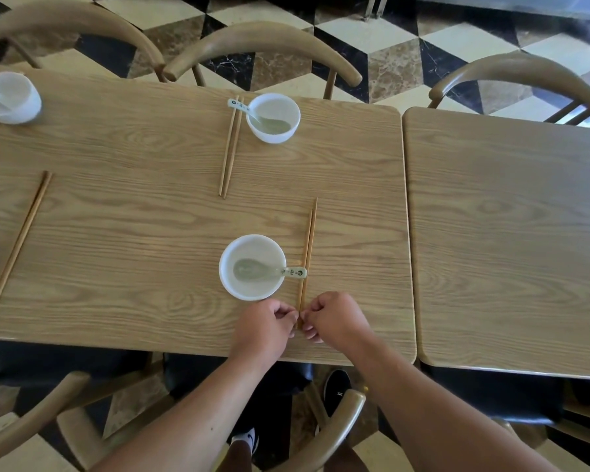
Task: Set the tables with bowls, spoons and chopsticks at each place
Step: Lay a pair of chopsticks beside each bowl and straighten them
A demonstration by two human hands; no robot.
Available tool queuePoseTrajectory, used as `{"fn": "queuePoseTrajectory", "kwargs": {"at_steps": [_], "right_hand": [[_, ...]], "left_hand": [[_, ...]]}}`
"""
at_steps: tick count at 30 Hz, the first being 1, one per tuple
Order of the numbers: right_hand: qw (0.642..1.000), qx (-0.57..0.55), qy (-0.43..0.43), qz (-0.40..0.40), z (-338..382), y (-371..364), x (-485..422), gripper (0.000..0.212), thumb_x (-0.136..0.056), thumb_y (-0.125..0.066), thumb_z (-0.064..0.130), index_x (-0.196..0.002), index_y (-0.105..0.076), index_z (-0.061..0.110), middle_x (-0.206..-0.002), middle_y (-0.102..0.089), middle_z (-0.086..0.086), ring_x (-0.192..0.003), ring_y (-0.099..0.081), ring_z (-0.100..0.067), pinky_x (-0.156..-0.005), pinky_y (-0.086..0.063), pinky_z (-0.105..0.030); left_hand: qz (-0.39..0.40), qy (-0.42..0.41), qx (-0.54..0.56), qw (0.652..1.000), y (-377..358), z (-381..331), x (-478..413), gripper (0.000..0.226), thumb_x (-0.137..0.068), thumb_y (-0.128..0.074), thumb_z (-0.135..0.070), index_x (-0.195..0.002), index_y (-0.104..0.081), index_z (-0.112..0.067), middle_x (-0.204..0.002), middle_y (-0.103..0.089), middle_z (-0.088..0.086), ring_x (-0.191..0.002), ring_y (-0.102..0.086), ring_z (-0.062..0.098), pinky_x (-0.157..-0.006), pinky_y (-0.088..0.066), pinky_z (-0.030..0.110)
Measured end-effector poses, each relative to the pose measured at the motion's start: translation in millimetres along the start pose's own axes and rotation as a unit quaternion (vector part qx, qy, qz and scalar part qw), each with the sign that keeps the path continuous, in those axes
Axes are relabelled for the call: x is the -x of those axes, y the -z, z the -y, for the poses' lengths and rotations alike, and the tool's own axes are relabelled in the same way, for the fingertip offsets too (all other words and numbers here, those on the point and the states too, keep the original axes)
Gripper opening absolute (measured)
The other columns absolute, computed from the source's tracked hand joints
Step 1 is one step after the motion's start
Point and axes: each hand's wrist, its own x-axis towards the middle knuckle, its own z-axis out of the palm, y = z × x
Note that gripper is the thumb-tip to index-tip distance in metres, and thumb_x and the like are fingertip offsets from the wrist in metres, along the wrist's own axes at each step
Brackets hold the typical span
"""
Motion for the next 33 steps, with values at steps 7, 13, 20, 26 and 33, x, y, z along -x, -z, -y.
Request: {"fn": "queuePoseTrajectory", "kwargs": {"at_steps": [7,13,20,26,33], "right_hand": [[1.0,0.003,0.0,0.009,3.5,1.7,3.1,0.014,-0.097,-0.064,0.003,-0.085,-0.072,0.006,-0.069,-0.074,-0.006,-0.061,-0.07,-0.017,-0.066,-0.064,-0.032],[1.0,-0.009,0.011,0.012,5.9,6.5,11.5,0.012,-0.095,-0.065,0.006,-0.085,-0.071,0.008,-0.064,-0.074,-0.002,-0.06,-0.072,-0.016,-0.07,-0.068,-0.038],[0.992,-0.058,0.081,-0.083,49.0,22.4,29.2,0.02,-0.098,-0.063,0.041,-0.104,-0.07,0.023,-0.083,-0.076,-0.008,-0.054,-0.068,-0.018,-0.065,-0.066,-0.049],[0.997,-0.001,0.075,-0.004,85.1,6.9,17.6,0.048,-0.097,-0.073,0.044,-0.14,-0.06,0.027,-0.085,-0.079,0.0,-0.055,-0.075,-0.009,-0.048,-0.05,-0.014],[0.997,-0.012,0.073,-0.026,92.7,-2.3,9.5,0.039,-0.094,-0.066,0.014,-0.132,-0.067,0.021,-0.077,-0.082,-0.006,-0.067,-0.081,-0.019,-0.08,-0.069,-0.042]], "left_hand": [[0.005,-0.01,0.001,1.0,0.9,1.4,1.3,0.011,-0.096,-0.073,-0.027,-0.086,-0.076,-0.028,-0.074,-0.079,-0.009,-0.067,-0.076,0.007,-0.08,-0.066,0.05],[0.034,-0.006,0.03,0.999,7.9,0.3,4.3,0.013,-0.09,-0.077,-0.03,-0.079,-0.075,-0.025,-0.069,-0.078,-0.004,-0.07,-0.076,0.017,-0.081,-0.065,0.053],[-0.196,-0.02,0.017,0.98,57.4,1.5,44.7,0.045,-0.094,-0.066,-0.038,-0.067,-0.047,-0.008,-0.052,-0.046,-0.008,-0.05,-0.042,0.011,-0.053,-0.035,0.035],[-0.129,0.022,0.207,0.97,91.1,-8.8,11.2,0.038,-0.099,-0.067,-0.036,-0.134,-0.055,-0.042,-0.116,-0.066,-0.015,-0.081,-0.078,0.02,-0.072,-0.067,0.047],[-0.064,0.021,0.248,0.966,94.5,-12.4,-8.0,0.052,-0.1,-0.06,-0.002,-0.146,-0.054,-0.025,-0.116,-0.069,0.007,-0.095,-0.076,0.019,-0.072,-0.066,0.032]]}}
